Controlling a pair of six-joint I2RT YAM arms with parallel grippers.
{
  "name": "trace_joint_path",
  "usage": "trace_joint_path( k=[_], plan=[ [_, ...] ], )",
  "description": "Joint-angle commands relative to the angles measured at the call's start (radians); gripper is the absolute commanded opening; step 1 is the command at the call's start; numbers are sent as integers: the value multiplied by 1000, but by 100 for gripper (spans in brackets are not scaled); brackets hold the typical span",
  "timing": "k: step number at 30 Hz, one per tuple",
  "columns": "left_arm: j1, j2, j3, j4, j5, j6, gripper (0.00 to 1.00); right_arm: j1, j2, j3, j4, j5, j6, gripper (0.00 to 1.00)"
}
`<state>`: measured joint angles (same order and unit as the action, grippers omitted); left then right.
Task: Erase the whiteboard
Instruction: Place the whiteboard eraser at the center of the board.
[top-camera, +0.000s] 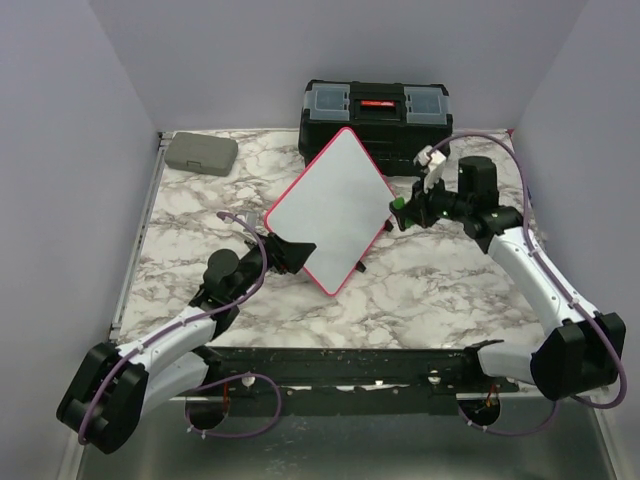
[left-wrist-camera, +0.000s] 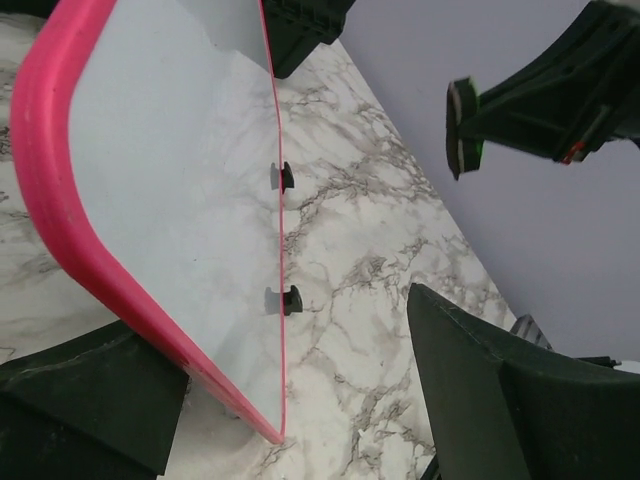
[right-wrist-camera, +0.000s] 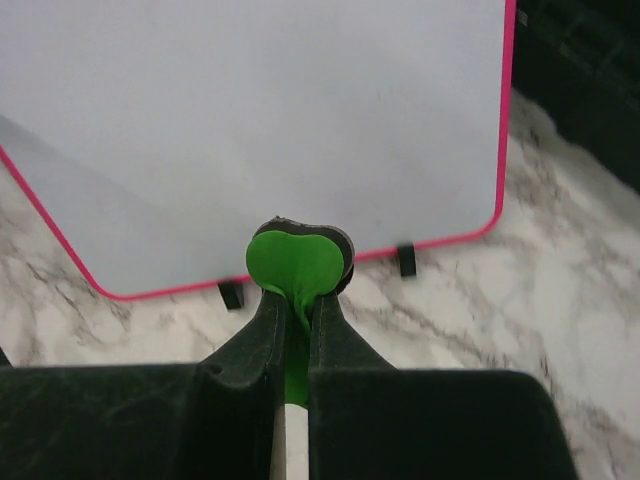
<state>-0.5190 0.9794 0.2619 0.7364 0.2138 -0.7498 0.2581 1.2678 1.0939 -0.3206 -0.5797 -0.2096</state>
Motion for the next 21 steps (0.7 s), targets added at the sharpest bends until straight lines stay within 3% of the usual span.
trace_joint_path(
  k=[1, 4, 5, 8, 14, 21],
  plan=[
    [7, -24, -1, -32, -21, 27, 81, -28, -52, -110, -182, 152, -114, 1],
    [13, -46, -6, -60, -31, 30, 83, -30, -52, -177, -222, 256, -175, 1],
    [14, -61, -10, -76, -43, 30, 90, -30, -48, -200, -225, 291, -194, 1],
    [20, -123, -33, -112, -83, 35, 99, -38, -29, -268, -185, 398, -232, 1],
    [35, -292, -53, -257, -125, 69, 99, -79, 58, -361, -61, 472, -271, 1],
    [51, -574, -21, -547, -176, 156, 99, -276, 228, -341, -16, 444, -333, 5]
  ],
)
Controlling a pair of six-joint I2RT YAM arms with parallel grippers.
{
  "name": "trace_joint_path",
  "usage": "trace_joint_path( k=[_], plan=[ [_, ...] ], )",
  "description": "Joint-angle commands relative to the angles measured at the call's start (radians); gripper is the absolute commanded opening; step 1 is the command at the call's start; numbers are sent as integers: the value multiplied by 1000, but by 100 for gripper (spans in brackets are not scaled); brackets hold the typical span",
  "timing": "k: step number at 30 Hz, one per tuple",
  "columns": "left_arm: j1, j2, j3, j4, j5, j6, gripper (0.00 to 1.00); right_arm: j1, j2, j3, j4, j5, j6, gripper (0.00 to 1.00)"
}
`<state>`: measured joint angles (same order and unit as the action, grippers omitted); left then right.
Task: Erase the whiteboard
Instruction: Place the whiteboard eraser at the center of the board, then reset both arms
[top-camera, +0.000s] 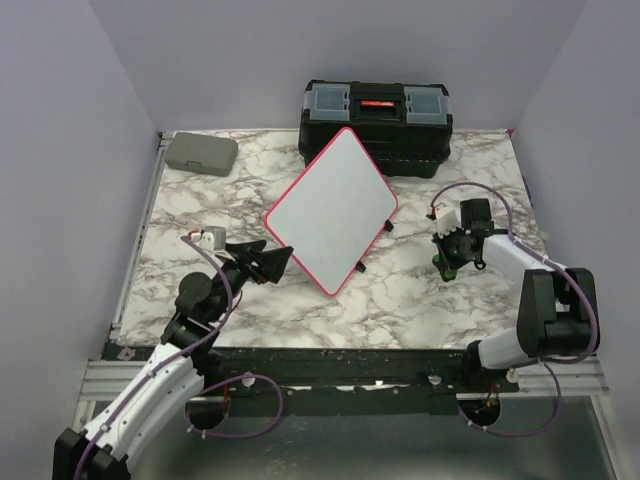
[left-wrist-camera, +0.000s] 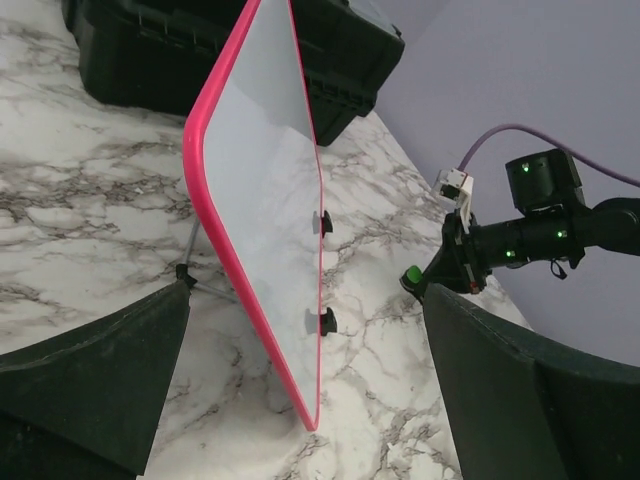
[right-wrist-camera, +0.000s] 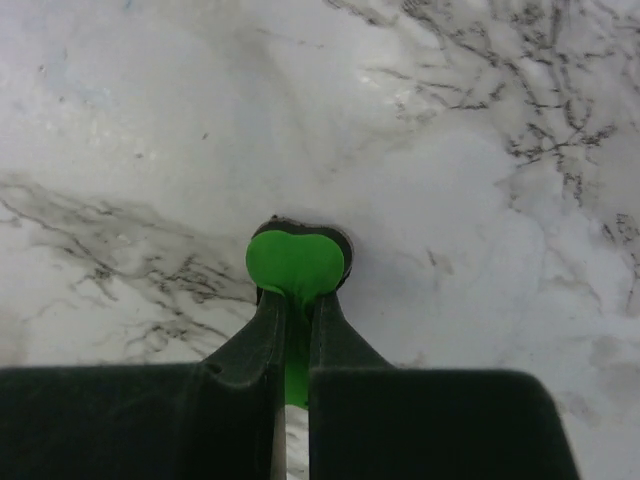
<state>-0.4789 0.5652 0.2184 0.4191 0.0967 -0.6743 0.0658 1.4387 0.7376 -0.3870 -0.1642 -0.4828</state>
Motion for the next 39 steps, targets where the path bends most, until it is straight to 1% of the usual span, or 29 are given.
trace_joint_path(
  k=[1, 3, 5, 7, 8, 9, 11, 14, 18, 21, 23, 25, 30, 32, 35, 39],
  plan=[
    [12, -194, 37, -271, -65, 91, 99, -99, 65, 16, 59, 29, -67, 7],
    [14, -258, 64, -362, -78, 120, 99, -115, 66, 13, 67, 29, -73, 12],
    [16, -309, 95, -439, -77, 142, 99, -117, 61, 9, 67, 22, -71, 22],
    [19, -351, 128, -512, -70, 162, 99, -119, 47, 11, 50, 1, -63, 40],
    [19, -365, 147, -544, -64, 170, 99, -119, 29, 16, 34, -12, -56, 51],
    [20, -375, 169, -582, -55, 180, 99, -120, 10, 24, 18, -25, -45, 58],
    [20, -386, 217, -641, -44, 198, 99, -122, -41, 55, -28, -55, -30, 72],
    [22, -375, 297, -704, -28, 221, 99, -124, -124, 117, -94, -83, -6, 86],
    [23, -305, 418, -740, 24, 232, 99, -125, -192, 235, -188, -99, 21, 88],
    [29, -232, 529, -759, 61, 237, 99, -127, -252, 306, -218, -80, 105, 100],
    [39, -186, 602, -794, 60, 246, 99, -128, -302, 350, -216, -43, 192, 100],
    [73, -149, 651, -819, 54, 236, 99, -128, -346, 401, -218, 4, 313, 100],
    [241, -65, 718, -866, 177, 222, 99, -128, -417, 550, -263, 57, 528, 100],
    [271, -42, 750, -912, 179, 243, 99, -128, -438, 596, -276, 76, 578, 100],
    [278, -46, 773, -947, 155, 272, 99, -128, -455, 664, -312, 118, 636, 100],
    [278, -70, 769, -965, 139, 282, 99, -129, -487, 668, -319, 131, 659, 100]
  ],
)
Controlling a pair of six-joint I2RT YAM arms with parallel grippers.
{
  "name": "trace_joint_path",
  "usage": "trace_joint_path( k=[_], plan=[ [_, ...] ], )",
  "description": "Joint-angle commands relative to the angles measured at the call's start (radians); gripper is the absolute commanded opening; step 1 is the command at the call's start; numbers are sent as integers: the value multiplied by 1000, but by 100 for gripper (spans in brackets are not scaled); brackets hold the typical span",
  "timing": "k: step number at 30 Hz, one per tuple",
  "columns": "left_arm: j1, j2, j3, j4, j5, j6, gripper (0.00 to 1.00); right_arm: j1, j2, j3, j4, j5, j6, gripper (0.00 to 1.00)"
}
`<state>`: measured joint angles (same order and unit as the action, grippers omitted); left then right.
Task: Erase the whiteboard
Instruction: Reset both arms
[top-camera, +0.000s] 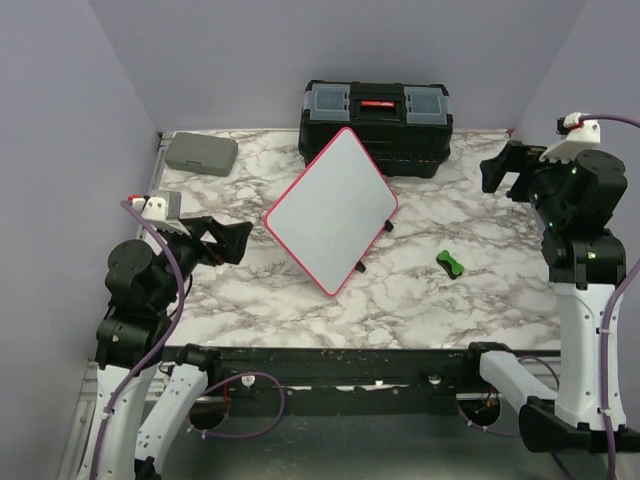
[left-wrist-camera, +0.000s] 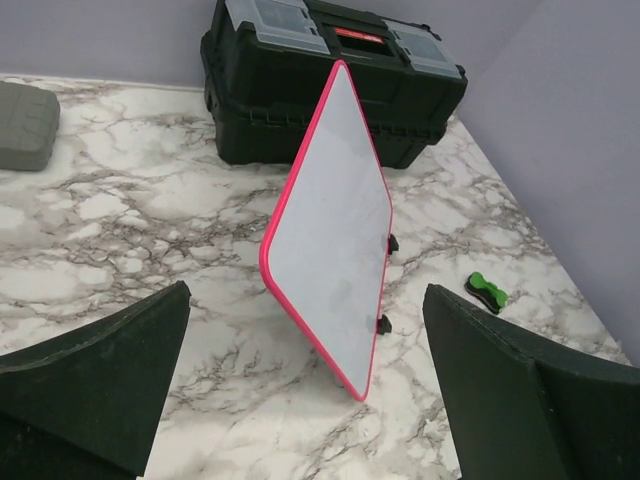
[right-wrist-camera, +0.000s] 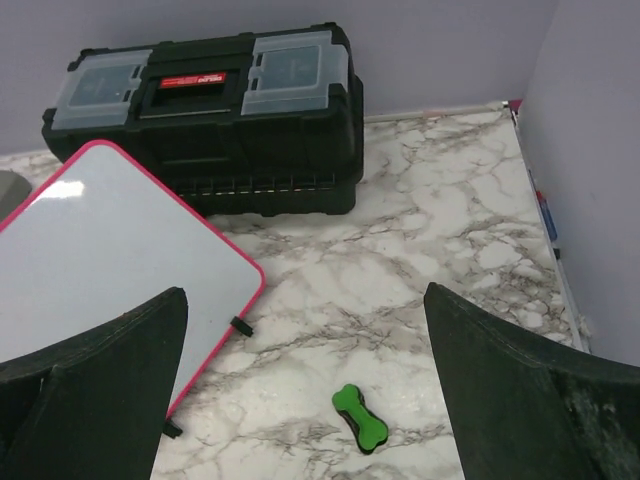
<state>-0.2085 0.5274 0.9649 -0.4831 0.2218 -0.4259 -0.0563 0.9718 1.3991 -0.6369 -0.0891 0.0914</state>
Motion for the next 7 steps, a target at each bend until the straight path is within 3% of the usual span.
trace_joint_path(
  k=[1, 7],
  plan=[
    [8, -36, 17, -66, 11, 33, 99, -6, -28, 0, -66, 56, 86, 100],
    [8, -70, -18, -58, 7, 33, 99, -7, -52, -64, -30, 83, 59, 100]
  ],
)
